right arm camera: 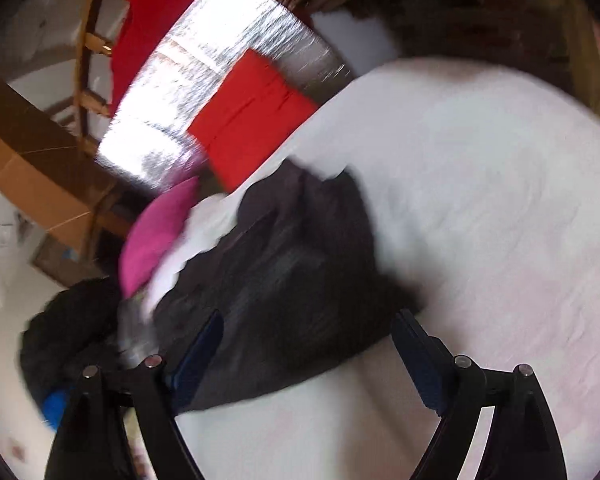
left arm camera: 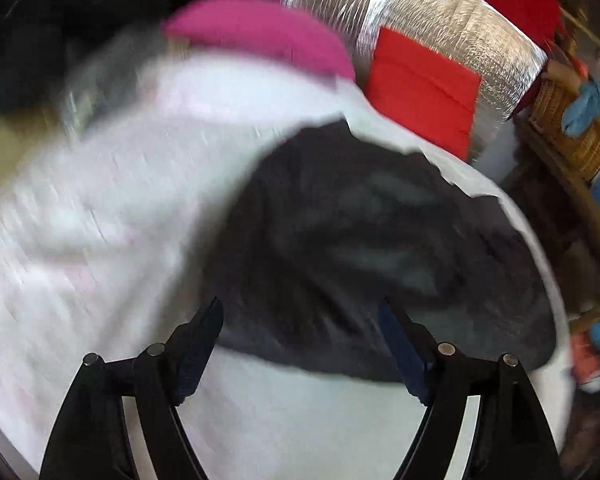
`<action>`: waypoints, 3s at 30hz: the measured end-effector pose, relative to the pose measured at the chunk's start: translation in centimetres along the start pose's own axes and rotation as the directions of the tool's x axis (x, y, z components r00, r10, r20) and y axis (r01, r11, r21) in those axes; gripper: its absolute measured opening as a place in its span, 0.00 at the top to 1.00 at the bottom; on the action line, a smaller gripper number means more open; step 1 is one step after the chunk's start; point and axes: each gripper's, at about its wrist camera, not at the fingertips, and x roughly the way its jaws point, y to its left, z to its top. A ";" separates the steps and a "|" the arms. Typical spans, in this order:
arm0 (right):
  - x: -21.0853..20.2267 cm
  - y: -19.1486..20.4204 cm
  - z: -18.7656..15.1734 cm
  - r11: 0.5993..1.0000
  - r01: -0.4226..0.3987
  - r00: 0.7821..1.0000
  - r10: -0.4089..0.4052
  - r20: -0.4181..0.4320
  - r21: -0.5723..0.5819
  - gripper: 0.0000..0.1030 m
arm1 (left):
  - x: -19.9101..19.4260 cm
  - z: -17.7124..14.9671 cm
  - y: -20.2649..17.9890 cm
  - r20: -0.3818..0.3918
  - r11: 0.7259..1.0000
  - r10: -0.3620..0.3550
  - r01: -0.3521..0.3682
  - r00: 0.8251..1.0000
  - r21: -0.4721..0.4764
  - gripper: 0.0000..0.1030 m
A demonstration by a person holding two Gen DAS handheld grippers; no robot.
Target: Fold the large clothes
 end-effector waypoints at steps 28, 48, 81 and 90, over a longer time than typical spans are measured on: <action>12.0 -2.4 -1.6 0.919 -0.124 0.992 0.120 0.034 0.375 0.14 | 7.9 0.2 2.4 -0.095 0.878 -0.217 0.152 0.972 -0.454 0.15; 8.2 0.9 -1.8 0.988 0.020 0.995 -0.035 0.095 0.156 0.64 | 4.3 1.5 0.6 0.032 0.930 -0.127 0.130 0.991 -0.345 0.79; 4.7 9.3 5.0 0.888 0.198 0.965 -0.250 -0.076 -0.415 0.27 | 2.9 9.8 1.8 0.042 0.963 0.263 -0.260 0.964 -0.064 0.21; 19.8 7.8 13.5 0.891 0.242 0.925 -0.331 -0.186 -0.384 0.27 | 6.4 9.5 1.2 -0.085 0.970 0.221 -0.228 0.972 -0.087 0.28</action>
